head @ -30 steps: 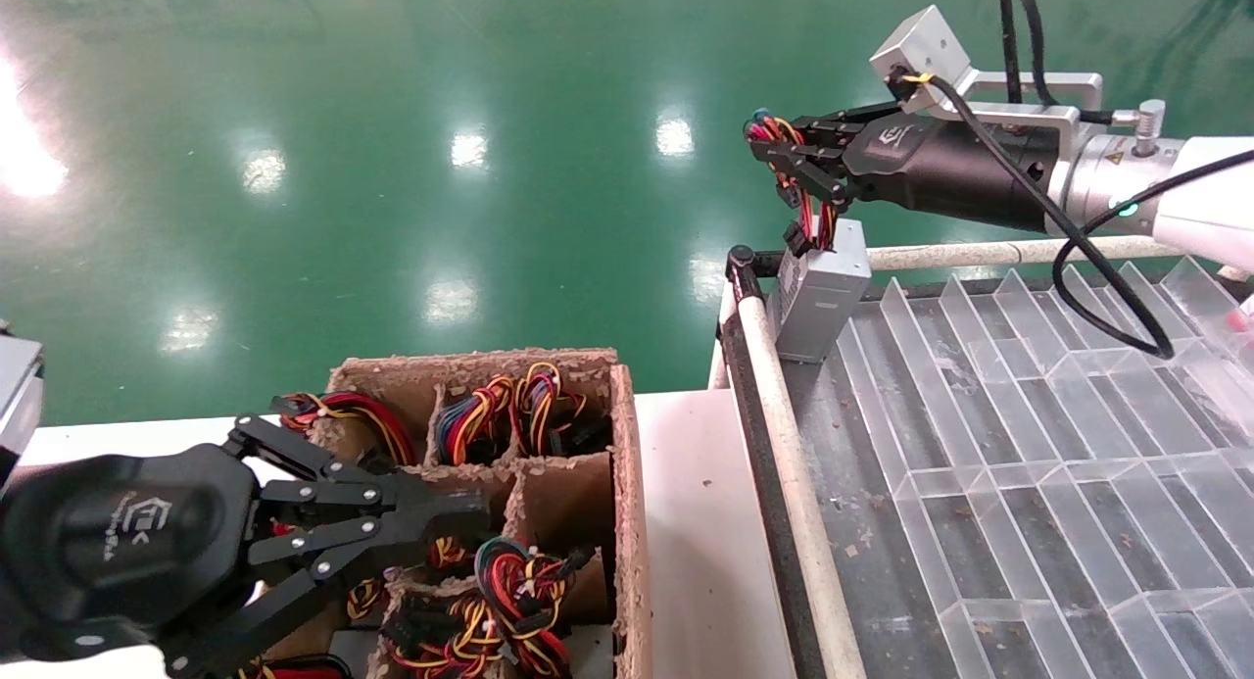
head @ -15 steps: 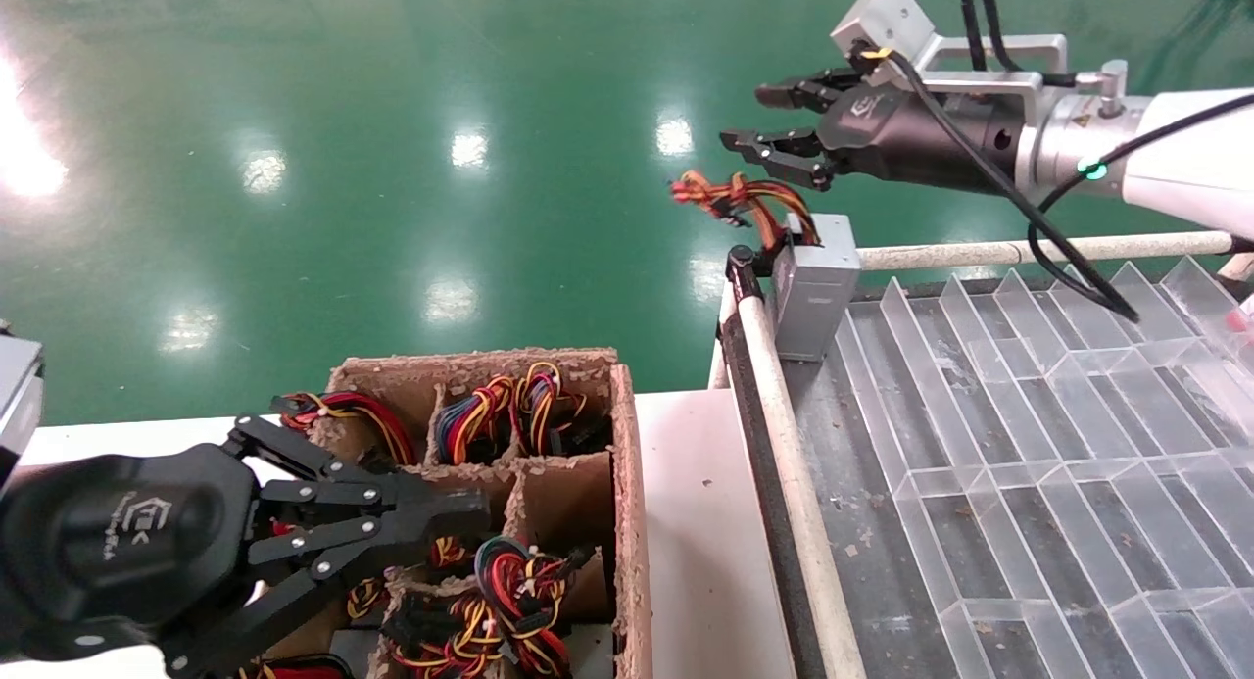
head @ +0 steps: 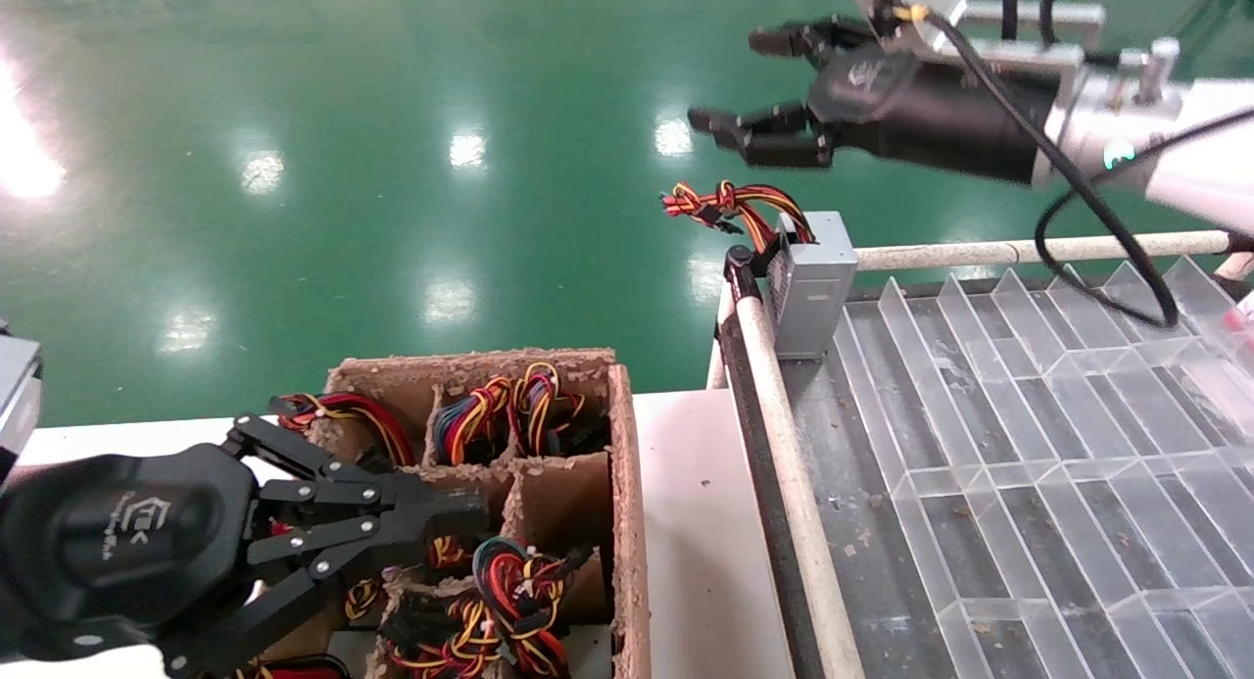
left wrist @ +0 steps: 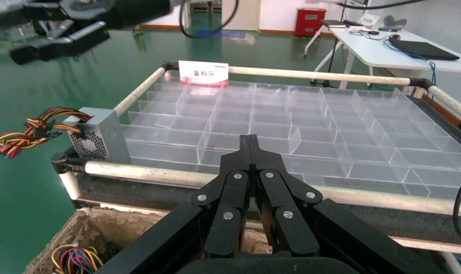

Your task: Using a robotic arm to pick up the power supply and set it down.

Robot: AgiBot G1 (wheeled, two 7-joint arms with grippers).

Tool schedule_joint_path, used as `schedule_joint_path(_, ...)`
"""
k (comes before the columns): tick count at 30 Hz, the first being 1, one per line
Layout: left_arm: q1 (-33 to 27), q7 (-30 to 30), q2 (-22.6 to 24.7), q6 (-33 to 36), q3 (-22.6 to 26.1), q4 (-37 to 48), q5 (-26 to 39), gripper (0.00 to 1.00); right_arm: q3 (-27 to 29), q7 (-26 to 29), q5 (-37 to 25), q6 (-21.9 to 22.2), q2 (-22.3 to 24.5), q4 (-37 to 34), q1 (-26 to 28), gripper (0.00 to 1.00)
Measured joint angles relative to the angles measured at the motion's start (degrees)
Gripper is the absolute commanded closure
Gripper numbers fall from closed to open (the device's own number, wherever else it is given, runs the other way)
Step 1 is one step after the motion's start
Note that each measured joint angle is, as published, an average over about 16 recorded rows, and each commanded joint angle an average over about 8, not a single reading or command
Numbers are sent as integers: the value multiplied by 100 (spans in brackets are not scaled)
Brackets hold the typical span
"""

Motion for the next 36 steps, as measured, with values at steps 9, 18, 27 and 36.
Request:
schedule_joint_path(9, 0, 0, 0, 0, 0, 0, 0, 0, 310, 478, 420, -309, 480, 1094, -799, 0)
schedule_joint_path(18, 0, 0, 0, 0, 1, 0, 0, 0, 619, 955, 839, -617, 959, 2184, -1596, 0)
schedule_joint_path(27, -1, 1, 0, 0, 1, 0, -1, 7, 927, 1430, 1257, -924, 1437, 3272, -2391, 0)
schedule_joint_path(36, -1, 1, 0, 0, 1, 0, -1, 0, 1234, 1904, 1674, -1230, 1913, 4356, -3182, 0)
